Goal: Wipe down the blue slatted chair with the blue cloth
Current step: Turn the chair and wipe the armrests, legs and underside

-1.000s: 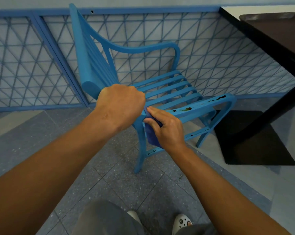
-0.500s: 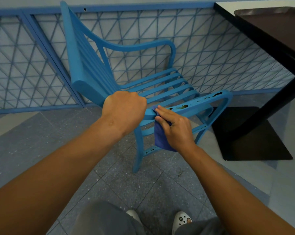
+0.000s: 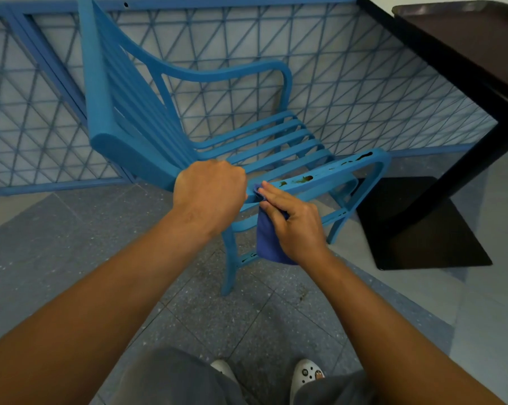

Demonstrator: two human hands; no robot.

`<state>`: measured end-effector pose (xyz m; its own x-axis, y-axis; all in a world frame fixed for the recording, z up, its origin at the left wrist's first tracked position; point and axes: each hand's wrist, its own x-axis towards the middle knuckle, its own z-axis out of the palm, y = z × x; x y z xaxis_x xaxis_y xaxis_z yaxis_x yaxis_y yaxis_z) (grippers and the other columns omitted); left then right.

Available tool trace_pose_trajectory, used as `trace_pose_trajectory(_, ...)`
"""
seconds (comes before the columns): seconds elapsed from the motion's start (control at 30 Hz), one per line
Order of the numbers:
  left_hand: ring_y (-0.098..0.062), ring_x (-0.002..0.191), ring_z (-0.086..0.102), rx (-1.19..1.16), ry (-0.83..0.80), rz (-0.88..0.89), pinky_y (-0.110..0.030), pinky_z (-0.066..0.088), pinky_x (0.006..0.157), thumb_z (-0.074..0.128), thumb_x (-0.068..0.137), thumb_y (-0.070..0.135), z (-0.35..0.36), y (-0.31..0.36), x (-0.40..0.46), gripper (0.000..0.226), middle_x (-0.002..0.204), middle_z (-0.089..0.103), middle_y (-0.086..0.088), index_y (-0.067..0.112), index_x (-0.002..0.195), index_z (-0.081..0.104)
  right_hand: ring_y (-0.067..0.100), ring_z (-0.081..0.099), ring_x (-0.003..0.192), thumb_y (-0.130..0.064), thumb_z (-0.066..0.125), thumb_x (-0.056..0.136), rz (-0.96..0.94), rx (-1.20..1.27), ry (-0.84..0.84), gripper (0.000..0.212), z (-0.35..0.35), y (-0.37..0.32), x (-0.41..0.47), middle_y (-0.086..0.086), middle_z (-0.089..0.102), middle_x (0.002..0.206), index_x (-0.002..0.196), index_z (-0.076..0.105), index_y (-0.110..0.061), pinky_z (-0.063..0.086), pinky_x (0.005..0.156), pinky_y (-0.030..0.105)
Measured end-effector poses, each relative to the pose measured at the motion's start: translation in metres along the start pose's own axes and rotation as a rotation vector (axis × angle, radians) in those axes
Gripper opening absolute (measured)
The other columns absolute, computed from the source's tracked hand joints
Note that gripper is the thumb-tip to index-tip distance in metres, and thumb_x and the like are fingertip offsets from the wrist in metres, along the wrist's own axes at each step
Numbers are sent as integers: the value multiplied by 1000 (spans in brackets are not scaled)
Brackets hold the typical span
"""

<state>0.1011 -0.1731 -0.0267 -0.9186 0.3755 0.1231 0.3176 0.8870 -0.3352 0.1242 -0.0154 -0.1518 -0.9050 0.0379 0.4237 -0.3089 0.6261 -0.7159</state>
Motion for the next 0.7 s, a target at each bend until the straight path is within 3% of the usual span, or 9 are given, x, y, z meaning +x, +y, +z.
trace_pose_trajectory(0.17,-22,68,52,-56,1,12,-35,41,57,59,98,48,2,-1,-1,33,76,53,0,21,80,52,1,57,125,-22,65,97,67,-76,51,30,-20,26,15,-8,64,134,127,70,-22,48,107,28)
trace_pose_trajectory(0.3,-27,80,65,-19,-1,11,-36,42,60,58,98,50,0,1,0,34,89,65,-4,17,96,67,-2,53,128,-24,63,99,69,-82,45,32,-6,8,5,-9,62,138,131,68,-23,43,108,18)
trace_pose_trajectory(0.4,-27,84,67,14,-10,18,-36,40,60,56,98,52,1,2,1,37,93,67,-5,16,97,68,-1,52,131,-25,61,100,21,-91,6,35,1,0,-1,-10,59,140,135,64,-24,40,108,14)
trace_pose_trajectory(0.63,-22,69,50,-6,7,16,-36,41,57,57,97,54,2,1,-1,40,84,62,-3,15,92,67,4,59,124,-20,65,98,21,-153,46,30,-22,27,15,-7,65,133,127,70,-21,48,106,25)
trace_pose_trajectory(0.7,-23,72,56,0,11,31,-35,41,58,57,97,53,2,0,-2,40,86,63,-3,15,92,67,5,59,124,-21,64,98,61,-152,78,29,-21,25,15,-6,65,133,127,71,-20,46,107,23)
